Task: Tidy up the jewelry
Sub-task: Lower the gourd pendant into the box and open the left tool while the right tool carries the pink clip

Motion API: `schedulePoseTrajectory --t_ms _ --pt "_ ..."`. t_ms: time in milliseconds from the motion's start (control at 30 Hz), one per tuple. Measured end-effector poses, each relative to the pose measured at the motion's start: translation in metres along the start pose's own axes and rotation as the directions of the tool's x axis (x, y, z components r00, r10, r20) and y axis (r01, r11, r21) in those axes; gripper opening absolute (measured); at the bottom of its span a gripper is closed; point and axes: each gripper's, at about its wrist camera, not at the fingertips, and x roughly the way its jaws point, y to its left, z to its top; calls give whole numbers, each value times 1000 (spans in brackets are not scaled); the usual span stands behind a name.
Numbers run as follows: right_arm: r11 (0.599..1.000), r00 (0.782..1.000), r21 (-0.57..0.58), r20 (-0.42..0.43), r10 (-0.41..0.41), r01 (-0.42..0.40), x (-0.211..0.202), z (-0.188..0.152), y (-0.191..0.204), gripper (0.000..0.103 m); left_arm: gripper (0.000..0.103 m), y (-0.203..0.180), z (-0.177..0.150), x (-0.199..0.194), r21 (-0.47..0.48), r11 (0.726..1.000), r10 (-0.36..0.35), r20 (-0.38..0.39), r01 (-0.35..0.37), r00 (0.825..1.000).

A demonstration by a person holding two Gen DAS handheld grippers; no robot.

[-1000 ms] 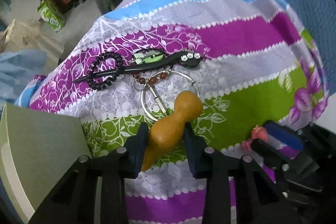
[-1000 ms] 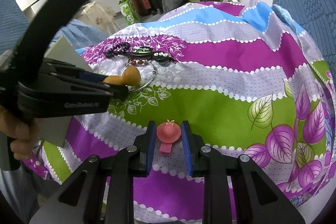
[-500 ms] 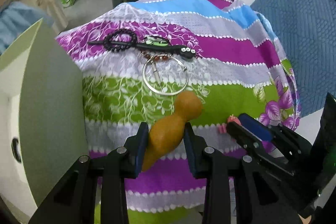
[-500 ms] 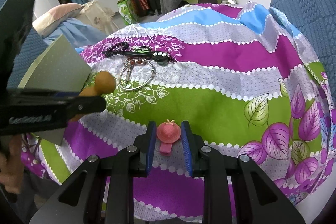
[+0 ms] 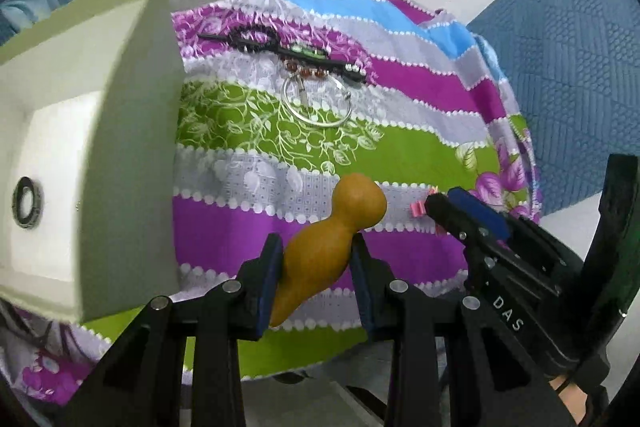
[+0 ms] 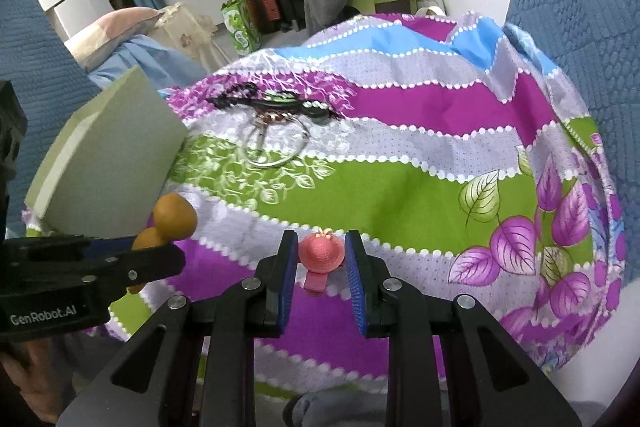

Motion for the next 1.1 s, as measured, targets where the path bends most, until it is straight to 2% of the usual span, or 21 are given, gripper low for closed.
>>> schedulePoseTrajectory --t_ms 300,533,833,1100 --pt "999 997 37 71 1 -4 -47 26 19 22 34 5 14 -65 -6 999 -43 73 43 996" --pt "1000 988 9 156 10 -12 -93 61 42 22 34 15 35 -122 -1 998 -69 162 70 984" --pt "999 971 -38 234 43 -35 -129 99 80 22 34 40 51 -169 -10 999 -46 225 49 973" --pt "994 965 -89 250 79 -59 -131 115 124 22 34 81 53 -205 -41 999 -19 270 31 963"
